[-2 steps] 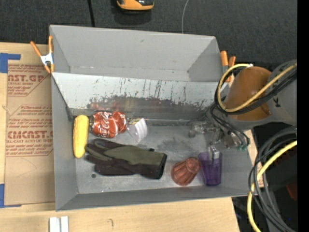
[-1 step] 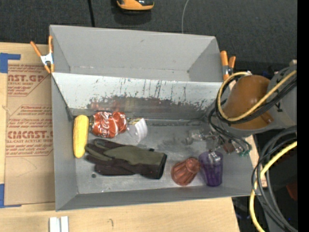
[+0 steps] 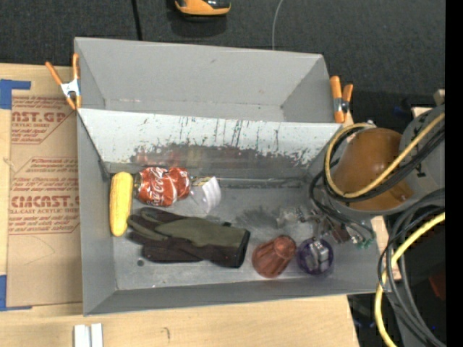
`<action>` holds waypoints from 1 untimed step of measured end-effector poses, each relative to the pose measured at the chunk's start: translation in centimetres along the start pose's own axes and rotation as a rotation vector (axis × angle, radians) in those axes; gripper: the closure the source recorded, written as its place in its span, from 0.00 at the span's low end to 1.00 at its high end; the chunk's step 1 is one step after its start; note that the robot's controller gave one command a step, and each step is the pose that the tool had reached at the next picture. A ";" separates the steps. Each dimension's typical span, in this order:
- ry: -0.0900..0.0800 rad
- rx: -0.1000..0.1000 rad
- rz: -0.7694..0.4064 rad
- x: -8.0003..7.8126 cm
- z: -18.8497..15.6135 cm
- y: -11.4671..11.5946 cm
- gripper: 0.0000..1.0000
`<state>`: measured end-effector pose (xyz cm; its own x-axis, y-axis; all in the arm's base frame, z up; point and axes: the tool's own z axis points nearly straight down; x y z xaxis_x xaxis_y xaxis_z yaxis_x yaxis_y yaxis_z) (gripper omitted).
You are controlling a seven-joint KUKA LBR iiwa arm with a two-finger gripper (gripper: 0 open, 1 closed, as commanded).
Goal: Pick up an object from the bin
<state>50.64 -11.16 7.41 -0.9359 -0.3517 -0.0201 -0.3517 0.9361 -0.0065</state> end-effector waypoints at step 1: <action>0.015 -0.002 -0.118 1.1 0.0 1.4 1.00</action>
Offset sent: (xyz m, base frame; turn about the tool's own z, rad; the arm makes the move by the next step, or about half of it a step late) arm 0.0000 0.0000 0.0000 0.0000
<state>49.09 -10.21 7.42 -0.8881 -0.4596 -0.0040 -0.4596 0.8881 -0.0058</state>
